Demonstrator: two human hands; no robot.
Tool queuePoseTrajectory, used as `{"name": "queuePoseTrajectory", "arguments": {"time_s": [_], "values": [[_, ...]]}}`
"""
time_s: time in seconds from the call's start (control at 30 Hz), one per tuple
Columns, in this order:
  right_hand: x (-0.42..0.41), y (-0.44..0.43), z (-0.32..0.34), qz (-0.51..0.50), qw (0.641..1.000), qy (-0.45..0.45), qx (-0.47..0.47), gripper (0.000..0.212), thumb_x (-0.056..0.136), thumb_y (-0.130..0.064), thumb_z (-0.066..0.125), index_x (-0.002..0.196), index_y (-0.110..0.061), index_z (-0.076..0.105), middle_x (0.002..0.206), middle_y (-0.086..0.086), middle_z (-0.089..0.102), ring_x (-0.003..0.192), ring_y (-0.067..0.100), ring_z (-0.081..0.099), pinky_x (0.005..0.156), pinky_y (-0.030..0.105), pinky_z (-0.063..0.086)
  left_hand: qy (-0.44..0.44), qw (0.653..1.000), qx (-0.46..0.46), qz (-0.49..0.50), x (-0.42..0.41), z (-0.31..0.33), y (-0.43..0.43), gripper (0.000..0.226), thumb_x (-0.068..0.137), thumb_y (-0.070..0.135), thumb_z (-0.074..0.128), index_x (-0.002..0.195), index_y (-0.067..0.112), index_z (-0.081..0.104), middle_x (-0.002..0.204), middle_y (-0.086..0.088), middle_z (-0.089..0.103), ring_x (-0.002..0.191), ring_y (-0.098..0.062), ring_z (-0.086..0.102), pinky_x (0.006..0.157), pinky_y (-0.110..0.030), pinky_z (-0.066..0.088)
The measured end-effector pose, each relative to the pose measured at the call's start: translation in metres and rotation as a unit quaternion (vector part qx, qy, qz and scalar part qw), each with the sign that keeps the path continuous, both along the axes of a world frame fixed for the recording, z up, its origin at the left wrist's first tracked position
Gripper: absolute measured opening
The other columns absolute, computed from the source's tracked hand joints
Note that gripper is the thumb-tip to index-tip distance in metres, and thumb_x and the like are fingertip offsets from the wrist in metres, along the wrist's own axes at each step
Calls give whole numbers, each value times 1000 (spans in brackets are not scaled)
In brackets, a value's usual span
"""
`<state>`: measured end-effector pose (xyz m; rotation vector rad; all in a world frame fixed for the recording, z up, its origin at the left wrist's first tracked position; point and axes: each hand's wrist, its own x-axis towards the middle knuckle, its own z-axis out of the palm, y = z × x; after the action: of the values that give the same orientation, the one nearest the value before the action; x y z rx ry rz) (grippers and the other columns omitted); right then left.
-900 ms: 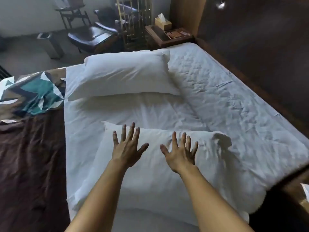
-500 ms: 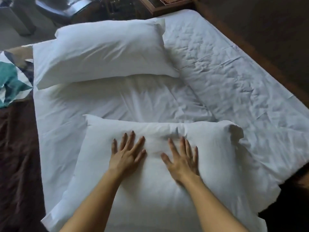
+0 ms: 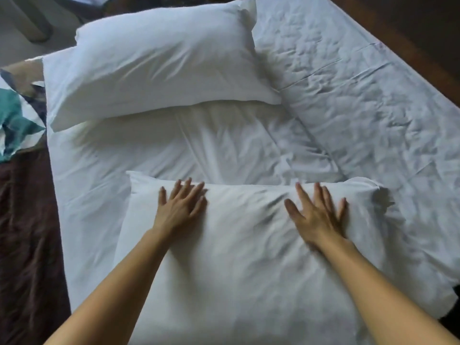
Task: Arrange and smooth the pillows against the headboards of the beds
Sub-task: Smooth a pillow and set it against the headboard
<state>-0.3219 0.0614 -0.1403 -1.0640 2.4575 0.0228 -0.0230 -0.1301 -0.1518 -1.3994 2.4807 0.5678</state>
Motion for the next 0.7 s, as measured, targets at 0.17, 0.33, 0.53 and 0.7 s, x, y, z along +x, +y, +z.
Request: {"name": "queuePoseTrajectory", "arguments": {"time_s": [0.17, 0.33, 0.53, 0.7], "values": [[-50, 9, -36, -18, 997, 25, 75, 87, 76, -90, -4, 154, -52, 5, 169, -3, -1, 154, 15, -6, 120, 54, -12, -41, 997, 6, 64, 18, -31, -39, 77, 88, 78, 4, 155, 46, 26, 168, 8, 18, 156, -14, 7, 123, -51, -6], [-70, 8, -70, -83, 995, 27, 49, 79, 82, -87, 1, 152, -54, 9, 167, -1, 10, 153, 16, 3, 121, 55, -4, -40, 988, -2, 148, 31, -72, -58, 77, 85, 80, 9, 152, 47, 30, 166, 11, 22, 154, -12, 11, 121, -52, -8], [-65, -7, -99, -89, 991, 91, -46, 56, 95, -70, 32, 144, -45, 39, 155, 2, 37, 145, 22, 28, 119, 57, 8, -18, 981, -85, 172, 16, -108, -60, 57, 92, 74, 25, 138, 45, 44, 145, 2, 50, 142, -25, 36, 119, -55, 9], [-66, -3, -96, -86, 983, 133, -88, 41, 99, -51, 47, 124, -23, 63, 137, 16, 54, 130, 34, 45, 116, 56, 18, -22, 976, -162, 144, 14, -98, -52, 40, 96, 63, 43, 105, 29, 62, 116, -12, 66, 120, -37, 54, 109, -56, 28]]}}
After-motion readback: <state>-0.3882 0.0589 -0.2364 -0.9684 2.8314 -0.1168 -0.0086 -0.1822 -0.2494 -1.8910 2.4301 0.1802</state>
